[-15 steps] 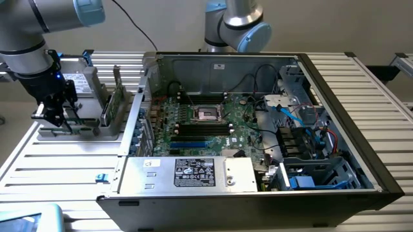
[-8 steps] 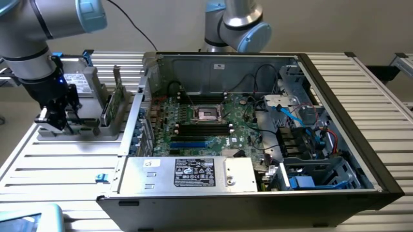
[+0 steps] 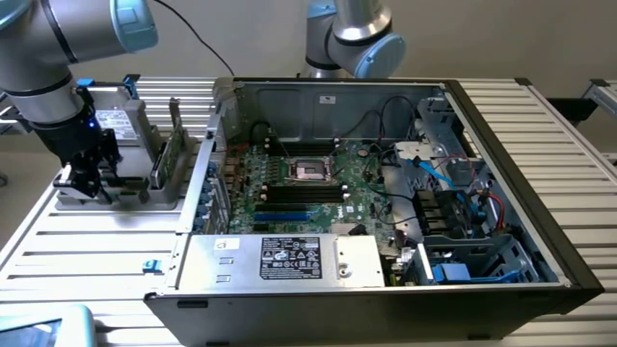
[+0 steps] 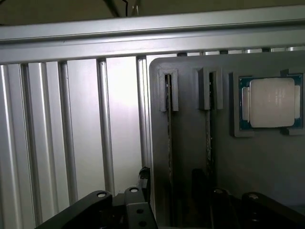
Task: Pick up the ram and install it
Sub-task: 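Pick up the ram and move it above insertion slot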
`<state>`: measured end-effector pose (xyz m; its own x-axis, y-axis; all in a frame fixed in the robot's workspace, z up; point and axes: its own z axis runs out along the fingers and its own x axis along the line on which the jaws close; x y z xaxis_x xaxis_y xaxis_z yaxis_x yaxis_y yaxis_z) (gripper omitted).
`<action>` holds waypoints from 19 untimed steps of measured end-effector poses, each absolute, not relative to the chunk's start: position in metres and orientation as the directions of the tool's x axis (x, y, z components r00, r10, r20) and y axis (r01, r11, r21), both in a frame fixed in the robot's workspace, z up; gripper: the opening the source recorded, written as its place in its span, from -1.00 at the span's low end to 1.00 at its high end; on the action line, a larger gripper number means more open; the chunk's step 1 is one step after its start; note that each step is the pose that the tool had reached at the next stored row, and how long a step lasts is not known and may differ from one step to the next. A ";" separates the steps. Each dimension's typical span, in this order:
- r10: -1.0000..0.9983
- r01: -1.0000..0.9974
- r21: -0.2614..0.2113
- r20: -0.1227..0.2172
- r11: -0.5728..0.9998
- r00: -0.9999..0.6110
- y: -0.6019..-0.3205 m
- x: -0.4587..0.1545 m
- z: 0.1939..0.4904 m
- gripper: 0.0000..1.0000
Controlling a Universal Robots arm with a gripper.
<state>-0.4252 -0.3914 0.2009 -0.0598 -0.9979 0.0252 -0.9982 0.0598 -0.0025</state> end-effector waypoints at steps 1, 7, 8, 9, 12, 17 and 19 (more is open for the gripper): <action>-0.998 -0.998 -0.003 0.025 0.060 -0.060 -0.391 -0.426 0.200 -0.03; -0.998 -0.998 -0.003 0.025 0.060 -0.060 -0.391 -0.427 0.199 -0.03; -0.998 -0.998 -0.003 0.025 0.060 -0.060 -0.391 -0.427 0.198 -0.03; -0.998 -0.998 -0.003 0.025 0.060 -0.060 -0.391 -0.427 0.198 -0.03; -0.998 -0.998 -0.003 0.025 0.060 -0.060 -0.391 -0.427 0.198 -0.33; -0.998 -0.998 -0.003 0.025 0.060 -0.060 -0.391 -0.427 0.198 -0.69; -0.998 -0.998 -0.003 0.025 0.060 -0.060 -0.391 -0.427 0.197 -0.72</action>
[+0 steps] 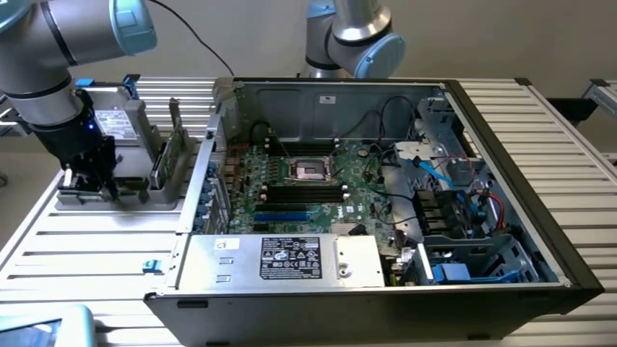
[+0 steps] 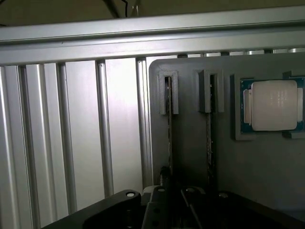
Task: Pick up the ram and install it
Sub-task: 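Pick up the ram and move it above insertion slot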
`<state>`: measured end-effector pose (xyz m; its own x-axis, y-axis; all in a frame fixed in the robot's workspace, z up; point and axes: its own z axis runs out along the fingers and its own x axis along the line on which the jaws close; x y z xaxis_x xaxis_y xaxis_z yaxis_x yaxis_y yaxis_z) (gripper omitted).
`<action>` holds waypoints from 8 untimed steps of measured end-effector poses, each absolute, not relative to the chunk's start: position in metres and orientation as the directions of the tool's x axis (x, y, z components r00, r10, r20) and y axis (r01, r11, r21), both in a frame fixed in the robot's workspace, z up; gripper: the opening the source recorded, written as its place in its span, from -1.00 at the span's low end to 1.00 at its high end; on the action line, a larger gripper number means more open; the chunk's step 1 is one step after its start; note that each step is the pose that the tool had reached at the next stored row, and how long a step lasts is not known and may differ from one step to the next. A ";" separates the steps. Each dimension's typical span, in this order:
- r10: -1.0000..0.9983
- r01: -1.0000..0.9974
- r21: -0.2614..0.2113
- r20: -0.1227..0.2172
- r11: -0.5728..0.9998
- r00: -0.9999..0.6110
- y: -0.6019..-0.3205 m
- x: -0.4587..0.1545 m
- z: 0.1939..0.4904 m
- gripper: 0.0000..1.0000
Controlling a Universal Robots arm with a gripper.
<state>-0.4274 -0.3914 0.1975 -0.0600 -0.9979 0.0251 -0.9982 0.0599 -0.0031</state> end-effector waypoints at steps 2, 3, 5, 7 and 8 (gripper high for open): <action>-0.998 -0.998 -0.003 0.025 0.060 -0.060 -0.391 -0.427 0.198 -0.72; -0.998 -0.998 -0.004 0.025 0.060 -0.060 -0.391 -0.427 0.198 -0.72; -0.998 -0.998 -0.003 0.025 0.060 -0.060 -0.391 -0.427 0.204 -0.72; -0.998 -0.998 -0.003 0.025 0.059 -0.059 -0.391 -0.427 0.213 -0.72; -0.998 -0.998 -0.003 0.025 0.059 -0.059 -0.391 -0.427 0.218 -0.72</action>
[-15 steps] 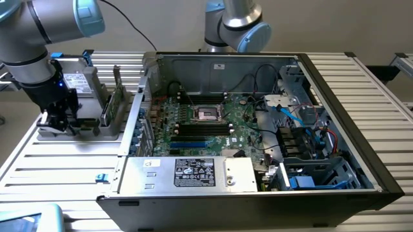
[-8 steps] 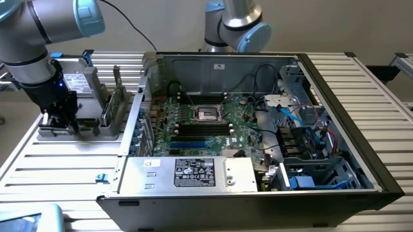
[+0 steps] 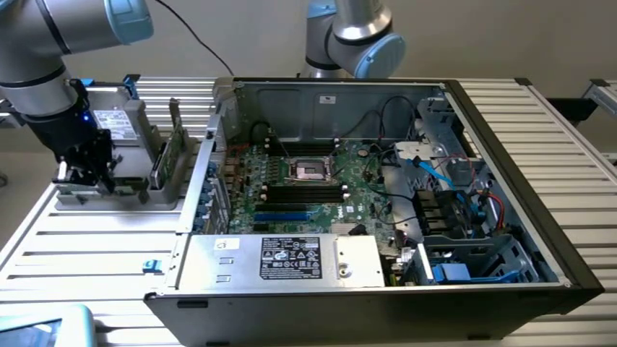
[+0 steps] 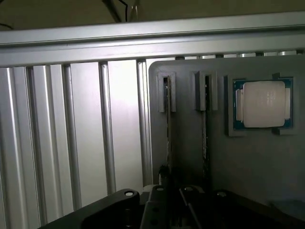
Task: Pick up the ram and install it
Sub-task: 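Pick up the ram and move it above insertion slot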
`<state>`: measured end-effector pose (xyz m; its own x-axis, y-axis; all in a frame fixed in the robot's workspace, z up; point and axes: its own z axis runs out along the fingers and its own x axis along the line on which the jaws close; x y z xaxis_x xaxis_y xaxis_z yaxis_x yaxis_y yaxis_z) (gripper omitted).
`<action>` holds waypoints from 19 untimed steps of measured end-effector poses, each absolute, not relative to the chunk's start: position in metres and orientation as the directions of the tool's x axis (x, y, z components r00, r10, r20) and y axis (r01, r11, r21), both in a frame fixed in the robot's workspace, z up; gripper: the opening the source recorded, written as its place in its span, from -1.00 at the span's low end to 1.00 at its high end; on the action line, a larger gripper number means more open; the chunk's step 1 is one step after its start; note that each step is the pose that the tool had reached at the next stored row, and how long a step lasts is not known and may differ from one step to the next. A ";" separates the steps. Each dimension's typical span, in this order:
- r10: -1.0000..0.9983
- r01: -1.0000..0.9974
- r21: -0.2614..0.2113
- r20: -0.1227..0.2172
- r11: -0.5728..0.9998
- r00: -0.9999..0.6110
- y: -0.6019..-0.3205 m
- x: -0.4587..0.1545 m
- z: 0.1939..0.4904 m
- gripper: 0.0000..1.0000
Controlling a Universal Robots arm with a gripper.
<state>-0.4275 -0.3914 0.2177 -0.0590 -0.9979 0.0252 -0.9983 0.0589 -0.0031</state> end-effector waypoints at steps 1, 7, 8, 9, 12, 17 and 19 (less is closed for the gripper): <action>-0.998 -0.998 -0.003 0.025 0.058 -0.058 -0.391 -0.427 0.222 -0.72; -0.998 -0.999 -0.003 0.025 0.051 -0.051 -0.391 -0.427 0.249 -0.72; -0.998 -0.999 -0.003 0.025 0.049 -0.049 -0.391 -0.427 0.254 -0.72; -0.999 -0.999 -0.003 0.025 0.047 -0.047 -0.391 -0.427 0.259 -0.72; -0.999 -0.999 -0.003 0.025 0.034 -0.034 -0.391 -0.427 0.272 -0.72; -1.000 -1.000 -0.003 0.025 0.006 -0.006 -0.391 -0.427 0.294 -0.72; -1.000 -1.000 -0.003 0.025 -0.003 0.003 -0.391 -0.427 0.303 -0.72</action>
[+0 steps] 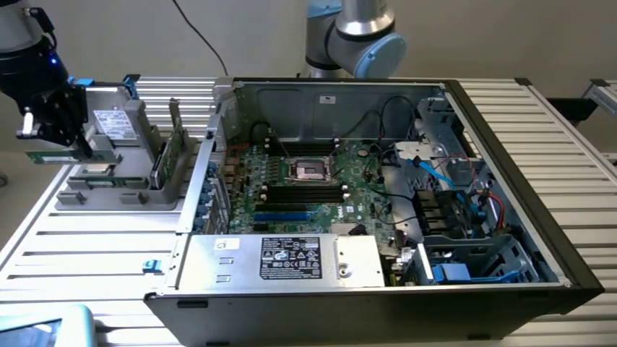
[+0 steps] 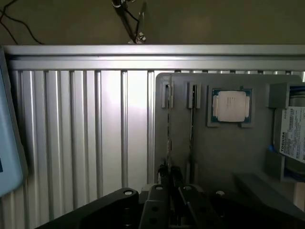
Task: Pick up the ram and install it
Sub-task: 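Pick up the ram and move it above insertion slot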
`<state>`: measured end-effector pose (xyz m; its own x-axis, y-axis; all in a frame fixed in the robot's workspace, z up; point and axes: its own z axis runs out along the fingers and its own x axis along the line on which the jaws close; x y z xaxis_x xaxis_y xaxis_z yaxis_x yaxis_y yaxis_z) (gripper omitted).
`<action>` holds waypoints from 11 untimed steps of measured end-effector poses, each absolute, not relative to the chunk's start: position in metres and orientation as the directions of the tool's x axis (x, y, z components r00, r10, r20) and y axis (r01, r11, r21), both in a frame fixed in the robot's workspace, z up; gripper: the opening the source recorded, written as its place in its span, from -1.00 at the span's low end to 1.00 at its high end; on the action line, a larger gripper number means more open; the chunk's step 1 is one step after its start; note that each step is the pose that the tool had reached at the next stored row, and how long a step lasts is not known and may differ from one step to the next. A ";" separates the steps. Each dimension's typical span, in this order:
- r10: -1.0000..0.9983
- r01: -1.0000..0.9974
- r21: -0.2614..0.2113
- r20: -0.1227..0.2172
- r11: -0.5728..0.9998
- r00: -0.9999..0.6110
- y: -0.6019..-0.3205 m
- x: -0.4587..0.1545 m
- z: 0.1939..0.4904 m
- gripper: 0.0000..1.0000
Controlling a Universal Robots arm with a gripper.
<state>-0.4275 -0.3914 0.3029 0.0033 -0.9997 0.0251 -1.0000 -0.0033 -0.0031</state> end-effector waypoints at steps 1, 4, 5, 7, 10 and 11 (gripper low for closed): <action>-1.000 -1.000 -0.003 0.025 -0.007 0.007 -0.391 -0.427 0.306 -0.72; -1.000 -1.000 0.000 0.025 -0.016 0.016 -0.391 -0.427 0.315 -0.72; -1.000 -1.000 0.002 0.025 -0.019 0.019 -0.391 -0.427 0.318 -0.72; -0.999 -1.000 0.005 0.025 -0.026 0.026 -0.391 -0.427 0.325 -0.72; -0.999 -0.999 0.009 0.025 -0.036 0.036 -0.392 -0.424 0.337 -0.72; -0.999 -0.999 0.010 0.025 -0.039 0.039 -0.392 -0.423 0.342 -0.72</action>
<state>-0.4230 -0.3917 0.3417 0.0392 -0.9989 0.0248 -0.9992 -0.0389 0.0096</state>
